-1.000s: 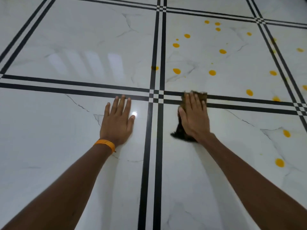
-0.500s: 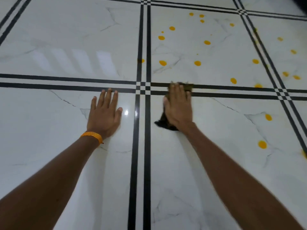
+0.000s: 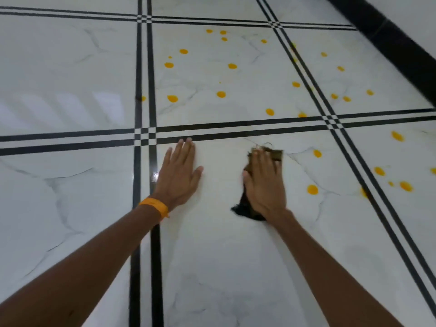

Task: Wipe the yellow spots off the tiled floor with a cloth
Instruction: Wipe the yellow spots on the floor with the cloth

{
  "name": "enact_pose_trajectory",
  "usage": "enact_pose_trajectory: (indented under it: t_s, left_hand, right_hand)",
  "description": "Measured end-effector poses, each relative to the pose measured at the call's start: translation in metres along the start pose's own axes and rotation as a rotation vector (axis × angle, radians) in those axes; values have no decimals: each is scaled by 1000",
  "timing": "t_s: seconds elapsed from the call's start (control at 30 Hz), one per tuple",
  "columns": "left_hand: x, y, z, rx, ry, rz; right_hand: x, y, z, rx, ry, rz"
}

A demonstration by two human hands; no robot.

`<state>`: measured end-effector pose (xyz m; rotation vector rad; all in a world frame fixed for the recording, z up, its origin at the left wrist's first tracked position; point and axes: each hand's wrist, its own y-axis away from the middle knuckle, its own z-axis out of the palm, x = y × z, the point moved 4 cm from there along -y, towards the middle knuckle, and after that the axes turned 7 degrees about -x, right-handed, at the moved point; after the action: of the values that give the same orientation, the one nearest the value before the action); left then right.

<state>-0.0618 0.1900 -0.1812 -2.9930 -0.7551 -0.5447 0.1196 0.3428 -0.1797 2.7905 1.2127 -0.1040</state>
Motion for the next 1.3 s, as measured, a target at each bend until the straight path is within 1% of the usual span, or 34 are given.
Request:
enact_pose_trajectory:
  t_s: [0.07, 0.1, 0.13, 0.2, 0.27, 0.33, 0.37, 0.4, 0.43, 0.5, 0.53, 0.57, 0.6, 0.63, 0.7, 0.73, 0.77, 0.8, 0.83, 0.9, 0.93, 0.97, 1.0, 1.03, 1.07, 1.13, 1.17, 1.2, 1.23, 1.27, 1.3]
  left_hand:
    - [29, -28, 7, -12, -6, 25]
    - [39, -37, 12, -28, -12, 27]
    - [46, -42, 17, -38, -14, 25]
    - [46, -42, 24, -24, -49, 20]
    - [49, -46, 30, 1, -98, 35]
    - [52, -51, 33, 11, -122, 48]
    - [52, -52, 33, 16, -125, 50]
    - [51, -52, 34, 13, -131, 49]
    - [49, -50, 34, 6, -138, 50]
    - [46, -47, 36, -7, -138, 59]
    - [48, -47, 35, -14, -132, 58]
    - [50, -48, 35, -11, -127, 56]
    - [52, -49, 34, -4, -126, 52]
    - [53, -51, 32, 1, -125, 49]
    - [54, -56, 29, 0, -130, 48]
    - [53, -57, 30, -3, -137, 51]
    - [53, -57, 31, -5, -140, 53]
    - [52, -55, 33, -10, -148, 52]
    - [51, -54, 34, -11, -154, 50]
    - [48, -53, 34, -12, -156, 46]
    - [48, -52, 33, -15, -157, 49]
    - [49, -52, 33, -15, -155, 53]
    - [49, -52, 32, -9, -150, 52]
    - [51, -53, 31, -4, -144, 53]
    - [52, -53, 31, -3, -142, 54]
    - [51, -54, 31, 8, -139, 49]
    - [50, -56, 30, 14, -140, 50]
    - [49, -57, 31, 13, -142, 55]
    - [48, -58, 31, 5, -146, 61]
    - [49, -57, 32, -6, -147, 66]
    - [48, -56, 33, -8, -146, 66]
  right_hand:
    - [-4, 27, 4, -61, 26, -198]
    - [11, 48, 4, -90, 28, -228]
    - [35, 66, 2, -92, 27, -198]
    - [93, 78, -7, -37, -2, -19]
    - [145, 53, -17, 4, 5, 216]
    - [161, 9, -23, 41, -44, 377]
    - [149, -11, -25, 51, -41, 415]
    - [130, -24, -23, 57, -23, 394]
    - [107, -26, -17, 36, -8, 307]
    - [67, 7, -3, -76, 21, 28]
    - [65, 32, -1, -121, 14, -72]
    - [77, 51, -4, -149, -8, -116]
    - [99, 55, -10, -126, -24, -106]
    - [124, 46, -18, -84, -16, -30]
    - [164, 6, -30, -47, -12, 218]
    - [169, -18, -32, -23, -37, 321]
    - [159, -40, -33, -7, -54, 375]
    - [136, -51, -29, -1, -51, 370]
    - [107, -54, -23, -3, -37, 304]
    - [51, -22, -8, -61, -13, 26]
    - [37, 8, -4, -101, -12, -103]
    - [40, 36, -2, -130, -23, -176]
    - [54, 56, -5, -135, -42, -201]
    - [78, 64, -9, -110, -45, -167]
    - [106, 63, -12, -78, -37, -76]
    - [152, 34, -19, -37, -33, 175]
    - [159, 12, -22, -14, -50, 284]
    - [152, -6, -23, 6, -67, 350]
    - [133, -17, -22, 7, -70, 365]
    - [110, -16, -17, -6, -65, 317]
    - [87, -6, -10, -32, -52, 196]
